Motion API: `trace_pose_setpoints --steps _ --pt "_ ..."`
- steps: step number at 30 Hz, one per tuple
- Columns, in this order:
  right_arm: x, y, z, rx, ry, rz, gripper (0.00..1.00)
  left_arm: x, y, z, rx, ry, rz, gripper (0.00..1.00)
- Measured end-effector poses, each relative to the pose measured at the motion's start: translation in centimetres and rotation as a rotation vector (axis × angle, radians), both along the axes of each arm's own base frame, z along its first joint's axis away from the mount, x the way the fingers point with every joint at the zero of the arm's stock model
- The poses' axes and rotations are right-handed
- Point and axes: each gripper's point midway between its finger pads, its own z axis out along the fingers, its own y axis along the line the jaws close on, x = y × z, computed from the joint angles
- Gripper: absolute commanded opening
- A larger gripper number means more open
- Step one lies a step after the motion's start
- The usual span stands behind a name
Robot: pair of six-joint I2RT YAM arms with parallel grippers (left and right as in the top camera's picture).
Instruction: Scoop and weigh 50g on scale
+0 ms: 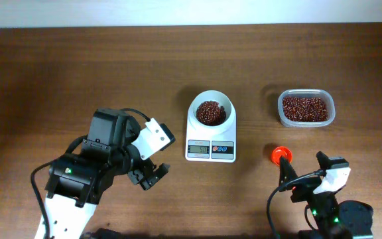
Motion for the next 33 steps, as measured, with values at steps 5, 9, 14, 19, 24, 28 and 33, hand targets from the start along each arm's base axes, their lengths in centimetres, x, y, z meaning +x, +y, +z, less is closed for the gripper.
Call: trace_pose_setpoints --steps 5,9,14,19,24,28,33 --pt "1.0 0.0 -0.1 0.006 -0.048 -0.004 0.99 0.0 0.0 0.0 0.000 0.000 0.000 0.99" --pt "1.5 -0.1 -0.1 0.007 -0.078 -0.010 0.99 0.0 0.0 0.0 0.000 0.000 0.000 0.99" --pt "2.4 -0.8 -1.0 0.011 -0.100 -0.044 0.99 0.0 0.0 0.0 0.000 0.001 0.000 0.99" --pt "3.2 -0.8 -1.9 0.012 -0.145 -0.044 0.99 0.0 0.0 0.0 0.000 0.000 0.000 0.99" --pt "3.5 -1.0 -3.1 0.010 -0.137 -0.052 0.99 0.0 0.0 0.0 0.000 0.000 0.000 0.99" --pt "3.6 -1.5 -3.7 0.005 -0.125 -0.083 0.99 0.0 0.0 0.0 0.000 0.000 0.000 0.99" --pt "3.7 -1.9 -3.9 0.002 -0.127 -0.104 0.99 0.0 0.0 0.0 0.000 0.000 0.000 0.99"
